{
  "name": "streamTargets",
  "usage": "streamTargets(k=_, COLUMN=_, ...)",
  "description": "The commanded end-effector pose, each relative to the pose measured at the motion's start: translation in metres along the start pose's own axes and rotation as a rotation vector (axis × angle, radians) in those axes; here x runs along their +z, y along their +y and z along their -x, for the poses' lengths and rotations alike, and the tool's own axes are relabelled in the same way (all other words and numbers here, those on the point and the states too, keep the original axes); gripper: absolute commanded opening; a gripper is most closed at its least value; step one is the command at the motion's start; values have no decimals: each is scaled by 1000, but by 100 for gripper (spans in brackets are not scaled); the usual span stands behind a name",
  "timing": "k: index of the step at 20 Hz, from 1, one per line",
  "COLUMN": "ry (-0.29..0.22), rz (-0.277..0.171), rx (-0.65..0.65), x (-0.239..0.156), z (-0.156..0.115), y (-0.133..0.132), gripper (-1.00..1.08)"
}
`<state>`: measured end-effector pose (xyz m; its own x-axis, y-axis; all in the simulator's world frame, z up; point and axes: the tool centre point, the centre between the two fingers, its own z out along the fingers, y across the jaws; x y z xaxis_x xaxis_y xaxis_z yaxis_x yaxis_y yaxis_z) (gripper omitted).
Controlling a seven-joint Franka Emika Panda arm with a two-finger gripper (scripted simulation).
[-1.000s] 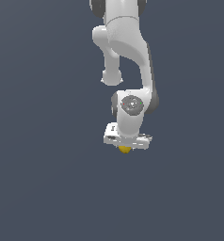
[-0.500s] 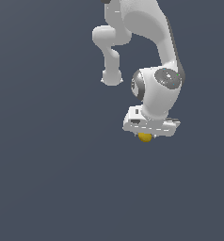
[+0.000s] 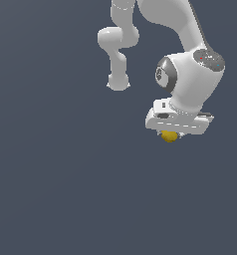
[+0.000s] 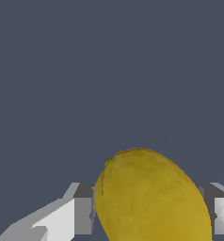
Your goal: Pick up the object and move it to a goal position.
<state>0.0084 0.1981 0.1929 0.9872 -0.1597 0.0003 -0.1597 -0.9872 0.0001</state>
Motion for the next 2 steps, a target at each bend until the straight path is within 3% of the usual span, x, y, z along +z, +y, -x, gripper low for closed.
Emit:
streamTargets(k=1, ry=0, rz=0, rx=2, x=-4, z=1, y=-3, gripper=-100)
streamTargets(k=2, ry=0, rz=0, rx=2, x=-5, z=1, y=-4, gripper=-100)
